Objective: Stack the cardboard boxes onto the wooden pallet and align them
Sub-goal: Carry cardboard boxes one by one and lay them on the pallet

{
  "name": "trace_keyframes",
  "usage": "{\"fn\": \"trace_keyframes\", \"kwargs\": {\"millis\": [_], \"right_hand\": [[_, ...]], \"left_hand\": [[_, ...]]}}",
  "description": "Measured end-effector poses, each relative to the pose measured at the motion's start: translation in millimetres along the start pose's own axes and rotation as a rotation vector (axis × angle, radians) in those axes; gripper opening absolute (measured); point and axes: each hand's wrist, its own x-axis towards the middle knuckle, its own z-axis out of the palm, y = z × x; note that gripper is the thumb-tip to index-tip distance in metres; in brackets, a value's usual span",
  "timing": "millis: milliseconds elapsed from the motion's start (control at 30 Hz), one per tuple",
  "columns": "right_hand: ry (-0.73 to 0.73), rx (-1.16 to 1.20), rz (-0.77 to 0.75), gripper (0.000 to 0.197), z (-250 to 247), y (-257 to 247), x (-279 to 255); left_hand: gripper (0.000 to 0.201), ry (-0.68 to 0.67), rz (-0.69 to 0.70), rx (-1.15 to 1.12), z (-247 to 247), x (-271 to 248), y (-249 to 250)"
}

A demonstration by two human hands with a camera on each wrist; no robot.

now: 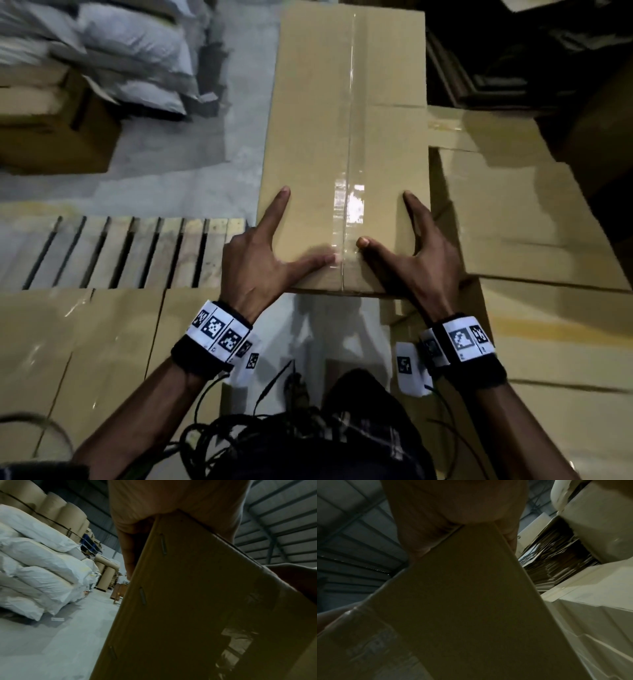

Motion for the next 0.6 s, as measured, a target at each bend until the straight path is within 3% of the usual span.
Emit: {"fn": "trace_keyframes", "kwargs": {"millis": [500, 600], "right_hand": [[-0.321, -0.019, -0.38, 0.103, 105.6, -44.2, 394.2], [-0.375, 0.02, -0.46, 0.094, 122.9, -62.4, 466.7]], "left_hand": [[0.117, 0.243, -0.375, 0.079, 54.7, 300.6, -2.5], [0.116, 0.309, -0.434, 0.073, 58.6, 355.1, 3.7]]}}
